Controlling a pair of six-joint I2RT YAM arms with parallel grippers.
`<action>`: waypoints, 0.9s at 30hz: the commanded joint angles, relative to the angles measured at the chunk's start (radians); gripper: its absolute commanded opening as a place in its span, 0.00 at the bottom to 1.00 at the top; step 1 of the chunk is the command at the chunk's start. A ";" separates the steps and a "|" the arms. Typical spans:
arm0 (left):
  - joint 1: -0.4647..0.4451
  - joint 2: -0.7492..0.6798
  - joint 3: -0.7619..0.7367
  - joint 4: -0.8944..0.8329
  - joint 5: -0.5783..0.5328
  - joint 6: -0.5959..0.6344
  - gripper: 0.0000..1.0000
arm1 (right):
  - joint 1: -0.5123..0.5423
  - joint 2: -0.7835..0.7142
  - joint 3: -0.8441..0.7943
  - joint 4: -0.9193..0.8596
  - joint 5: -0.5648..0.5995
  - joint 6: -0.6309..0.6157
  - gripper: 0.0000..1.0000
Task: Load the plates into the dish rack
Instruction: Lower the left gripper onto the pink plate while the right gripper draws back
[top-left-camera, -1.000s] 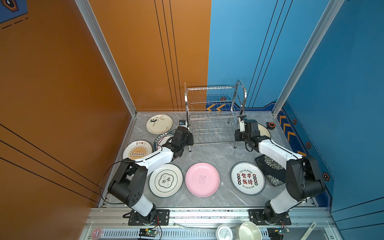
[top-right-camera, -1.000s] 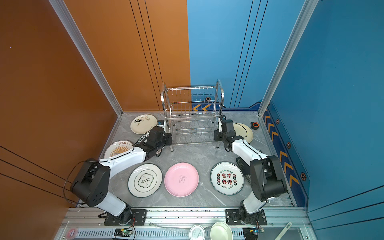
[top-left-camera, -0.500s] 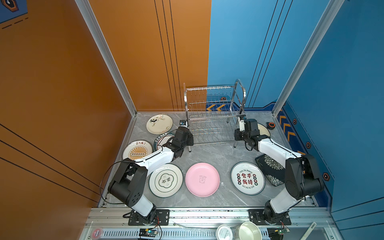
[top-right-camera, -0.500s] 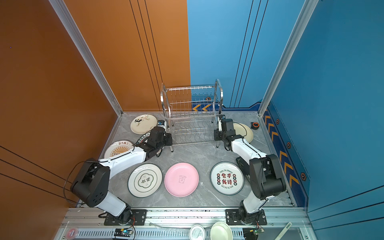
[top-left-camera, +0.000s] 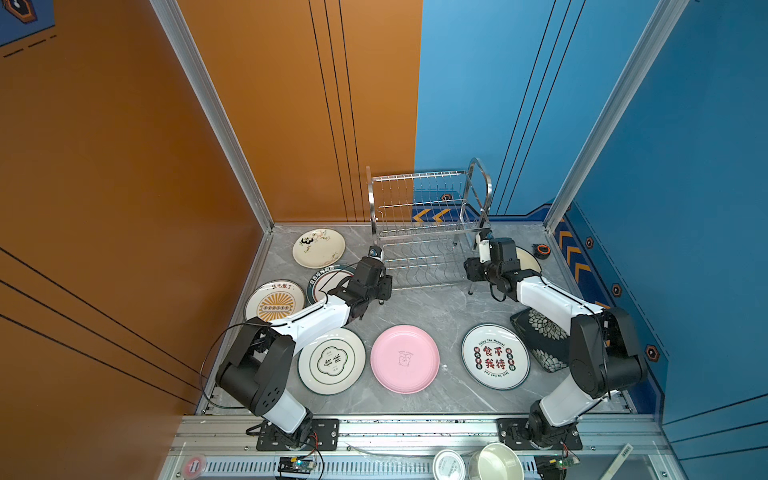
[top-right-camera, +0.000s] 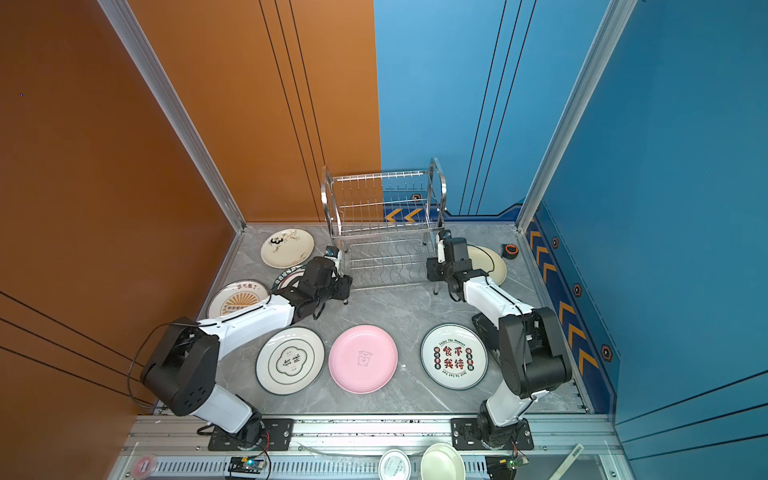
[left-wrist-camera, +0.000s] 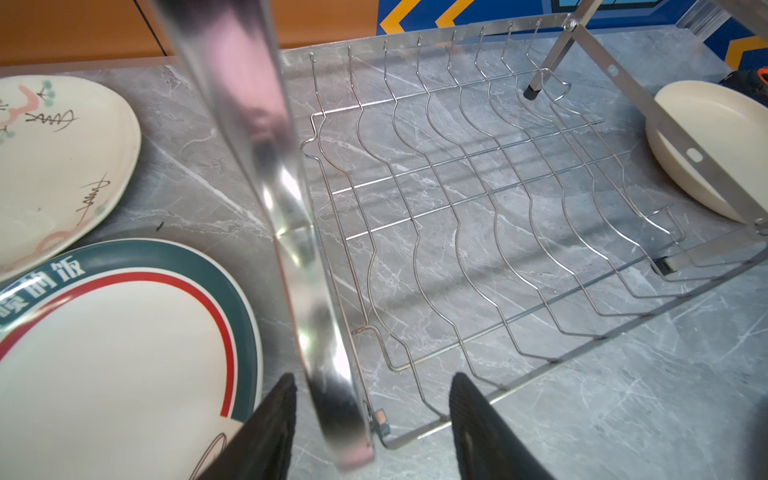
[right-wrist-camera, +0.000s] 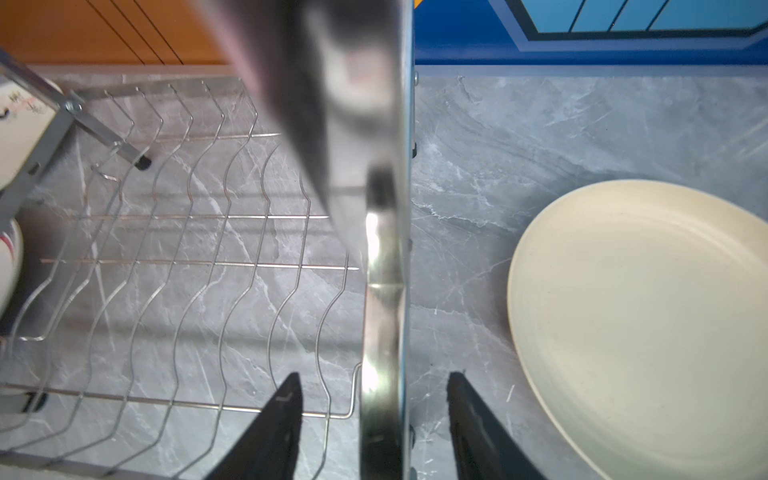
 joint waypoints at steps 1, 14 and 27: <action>-0.009 -0.068 -0.008 -0.041 -0.007 -0.005 0.66 | -0.007 -0.070 0.001 -0.062 0.007 0.018 0.69; -0.093 -0.345 -0.144 -0.381 -0.026 -0.229 0.77 | 0.024 -0.355 -0.169 -0.305 -0.035 0.124 0.83; -0.255 -0.557 -0.318 -0.538 0.074 -0.634 0.69 | 0.038 -0.513 -0.252 -0.456 -0.148 0.134 0.86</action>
